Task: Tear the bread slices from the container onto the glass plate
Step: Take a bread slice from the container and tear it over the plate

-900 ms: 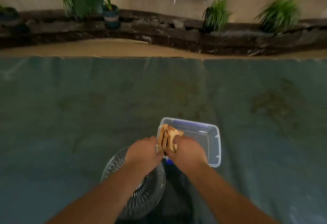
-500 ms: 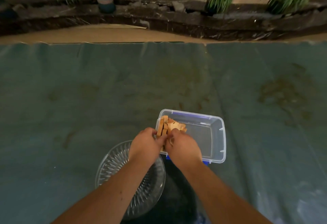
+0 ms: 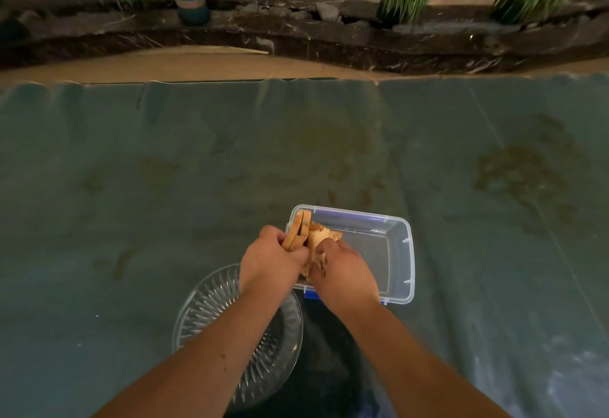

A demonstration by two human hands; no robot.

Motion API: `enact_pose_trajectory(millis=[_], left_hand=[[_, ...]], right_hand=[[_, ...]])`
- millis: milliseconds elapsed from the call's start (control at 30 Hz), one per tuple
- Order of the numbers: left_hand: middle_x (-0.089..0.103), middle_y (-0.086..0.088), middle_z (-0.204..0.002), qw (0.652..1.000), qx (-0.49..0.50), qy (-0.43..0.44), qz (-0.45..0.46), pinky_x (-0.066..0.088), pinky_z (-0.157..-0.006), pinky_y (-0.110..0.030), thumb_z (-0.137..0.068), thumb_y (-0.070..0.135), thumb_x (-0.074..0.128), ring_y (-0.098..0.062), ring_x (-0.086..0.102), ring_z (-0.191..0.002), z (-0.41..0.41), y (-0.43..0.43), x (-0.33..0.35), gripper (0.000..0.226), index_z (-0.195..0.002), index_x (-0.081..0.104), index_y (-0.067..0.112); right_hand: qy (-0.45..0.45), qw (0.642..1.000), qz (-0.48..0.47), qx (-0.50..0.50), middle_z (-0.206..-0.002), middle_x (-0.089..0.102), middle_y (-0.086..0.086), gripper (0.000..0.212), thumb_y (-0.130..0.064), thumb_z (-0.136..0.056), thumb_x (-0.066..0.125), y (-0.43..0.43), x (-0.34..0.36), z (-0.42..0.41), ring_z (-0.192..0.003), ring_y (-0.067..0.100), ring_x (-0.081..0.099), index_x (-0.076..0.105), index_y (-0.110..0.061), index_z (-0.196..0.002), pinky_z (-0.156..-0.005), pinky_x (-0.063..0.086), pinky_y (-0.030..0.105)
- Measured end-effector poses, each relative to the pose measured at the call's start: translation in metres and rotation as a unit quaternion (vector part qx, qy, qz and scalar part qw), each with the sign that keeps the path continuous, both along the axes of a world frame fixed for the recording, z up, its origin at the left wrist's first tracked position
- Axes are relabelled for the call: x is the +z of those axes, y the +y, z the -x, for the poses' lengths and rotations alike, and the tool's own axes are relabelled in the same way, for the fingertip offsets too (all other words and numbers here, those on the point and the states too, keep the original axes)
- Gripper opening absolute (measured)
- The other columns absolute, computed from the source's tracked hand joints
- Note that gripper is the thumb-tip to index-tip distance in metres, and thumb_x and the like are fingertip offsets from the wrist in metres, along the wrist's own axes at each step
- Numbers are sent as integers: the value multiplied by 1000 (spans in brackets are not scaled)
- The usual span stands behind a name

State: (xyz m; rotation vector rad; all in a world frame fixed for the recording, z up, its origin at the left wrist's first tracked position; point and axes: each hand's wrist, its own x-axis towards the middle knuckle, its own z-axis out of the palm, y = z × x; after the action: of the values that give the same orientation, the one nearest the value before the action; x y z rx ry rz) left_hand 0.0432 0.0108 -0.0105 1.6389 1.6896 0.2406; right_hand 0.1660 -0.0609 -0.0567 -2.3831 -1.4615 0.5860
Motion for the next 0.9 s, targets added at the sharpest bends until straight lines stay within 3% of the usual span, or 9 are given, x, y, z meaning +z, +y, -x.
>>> enact_pose_trajectory(millis=[167,267,367,467,533,600,667,767,900], left_hand=[[71,10,-72,990,76,-120,23,45,-50,-25,-69,45,72,8,65,-64,21,0,10,24,-86,57,36],[75,13,-77,969,116,-213,40,56,-56,-35,-61,42,70,-9,73,-67,38,-2,14,32,-90,61,34],[78,0,-85,928,157,-327,83,67,-74,-50,-56,36,75,-28,78,-84,56,-4,15,45,-98,63,24],[80,-1,-98,896,156,-395,129,66,-79,-43,-64,23,78,-24,78,-97,74,-4,16,55,-115,60,22],[80,3,-102,886,145,-411,157,65,-79,-39,-71,16,75,-19,77,-99,85,-5,18,58,-125,59,30],[79,7,-105,879,154,-415,179,65,-81,-43,-78,23,76,-15,76,-100,97,-3,20,48,-123,64,35],[80,3,-105,867,184,-421,194,65,-80,-44,-94,34,73,-16,77,-99,108,0,23,26,-117,69,26],[82,-1,-91,884,187,-393,173,65,-73,-36,-103,31,63,-16,78,-87,124,1,22,23,-111,71,11],[81,-10,-109,895,164,-374,181,64,-86,-45,-103,23,64,-27,77,-100,148,-4,11,20,-118,72,14]], right_hand=[[104,991,-46,-69,-105,63,-9,23,-56,-97,48,7,15,9,-81,10,59,49,-39,-112,-73,49,30],[170,978,-66,-106,-115,61,-7,35,-63,-94,44,16,24,17,-90,11,61,49,-39,-119,-77,53,35],[243,959,-55,-133,-123,57,-6,56,-63,-93,45,27,31,24,-102,15,58,47,-32,-140,-85,51,39],[340,925,-44,-164,-109,63,-11,52,-63,-93,52,37,38,32,-98,15,62,55,-31,-134,-83,54,38],[358,919,-50,-158,-88,69,-12,32,-57,-93,60,41,40,38,-84,12,65,65,-28,-106,-66,52,29],[373,914,-65,-146,-81,71,-10,23,-51,-91,67,42,40,46,-78,12,67,68,-28,-94,-63,53,30],[389,909,-71,-133,-84,73,-14,14,-48,-88,70,42,40,54,-79,5,68,69,-35,-93,-66,55,31],[365,921,-61,-117,-83,72,-20,11,-47,-86,71,41,40,66,-76,0,66,70,-38,-93,-65,51,26],[313,941,-48,-121,-76,69,-22,12,-42,-88,71,35,43,86,-66,-3,64,68,-33,-96,-50,44,12]])
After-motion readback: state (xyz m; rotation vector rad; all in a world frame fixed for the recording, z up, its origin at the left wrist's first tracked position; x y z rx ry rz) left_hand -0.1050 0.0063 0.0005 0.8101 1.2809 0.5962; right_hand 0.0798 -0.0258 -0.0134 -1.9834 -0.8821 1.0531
